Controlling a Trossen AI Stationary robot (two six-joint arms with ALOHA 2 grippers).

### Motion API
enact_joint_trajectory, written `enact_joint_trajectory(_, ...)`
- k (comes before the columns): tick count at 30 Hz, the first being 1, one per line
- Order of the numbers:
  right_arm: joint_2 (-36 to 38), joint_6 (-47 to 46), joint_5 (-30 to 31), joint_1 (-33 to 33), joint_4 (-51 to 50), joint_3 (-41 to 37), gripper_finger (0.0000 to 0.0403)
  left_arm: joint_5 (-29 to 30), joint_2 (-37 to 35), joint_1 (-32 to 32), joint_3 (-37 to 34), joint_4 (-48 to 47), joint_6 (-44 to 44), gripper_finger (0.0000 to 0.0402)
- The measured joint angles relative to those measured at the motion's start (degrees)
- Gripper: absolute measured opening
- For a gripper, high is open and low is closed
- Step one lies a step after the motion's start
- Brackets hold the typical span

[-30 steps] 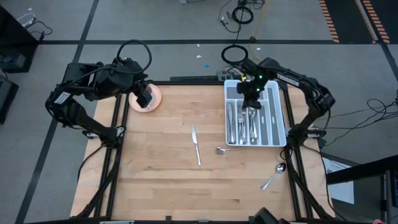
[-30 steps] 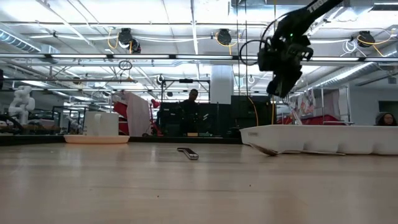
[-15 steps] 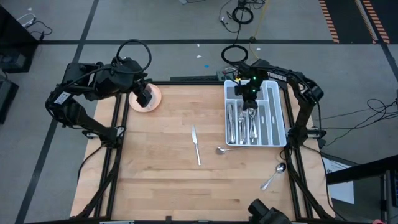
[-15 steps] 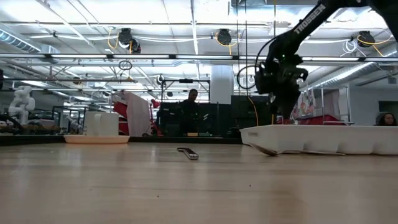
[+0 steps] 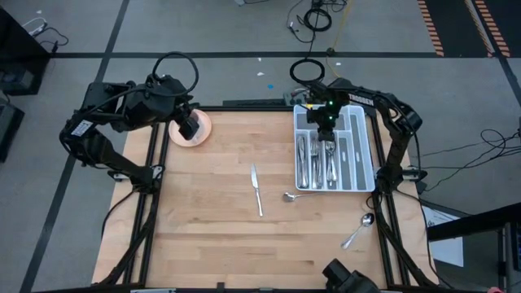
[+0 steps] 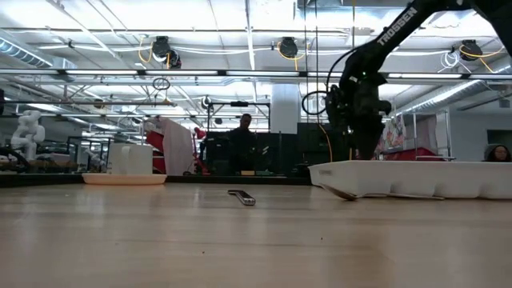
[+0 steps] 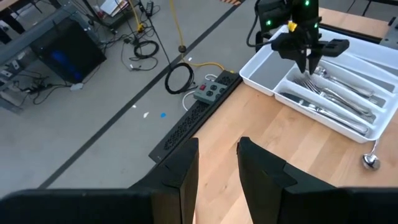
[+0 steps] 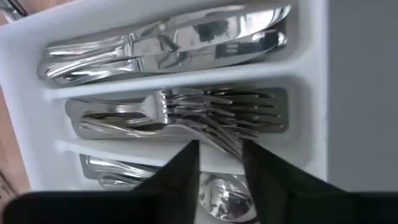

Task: Sort silverware
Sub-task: Put the silver fork into the white cutlery tray, then put the silver spoon into the white cutlery tray

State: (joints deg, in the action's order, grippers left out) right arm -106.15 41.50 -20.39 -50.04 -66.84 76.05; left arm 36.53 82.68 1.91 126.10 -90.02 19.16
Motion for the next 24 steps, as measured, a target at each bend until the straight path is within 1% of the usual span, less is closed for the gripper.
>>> enact_joint_trajectory(3, 1.9, -0.1, 0.0, 0.3, 0.5, 0.0, 0.0144, 0.0, 0.6, 0.0, 0.0, 0.0, 0.0, 0.0116)
enact_joint_trajectory(6, 5.8, 0.7, -0.1, 1.0, 0.5, -0.1, 0.0166, 0.0, 1.6, 0.0, 0.0, 0.0, 0.0, 0.0116)
enact_joint_trajectory(9, 12.6, 0.2, -0.1, 2.0, -0.8, 0.2, 0.017, -0.1, 3.0, 0.0, 0.0, 0.0, 0.0, 0.0116)
enact_joint_trajectory(13, 24.2, -7.9, -1.0, 5.9, -4.4, 0.4, 0.0168, -3.7, 5.0, 0.0, 0.0, 0.0, -0.3, 0.0116)
enact_joint_trajectory(16, 32.6, -14.5, -0.6, 12.1, -9.6, 0.5, 0.0172, -5.2, 6.6, 0.0, 0.0, 0.0, -0.5, 0.0116)
enact_joint_trajectory(18, 37.6, -19.5, 0.5, 17.8, -12.9, 0.1, 0.0179, -5.2, 7.7, 0.0, 0.0, 0.0, -1.8, 0.0116)
enact_joint_trajectory(21, 44.2, -30.0, 3.4, 27.6, -17.4, -2.4, 0.0188, -5.3, 9.1, 0.0, 0.0, 0.0, -3.3, 0.0116)
enact_joint_trajectory(24, 50.6, -43.6, 5.3, 37.3, -18.6, -7.9, 0.0192, -5.3, 10.0, 0.0, 0.0, 0.0, -3.5, 0.0116)
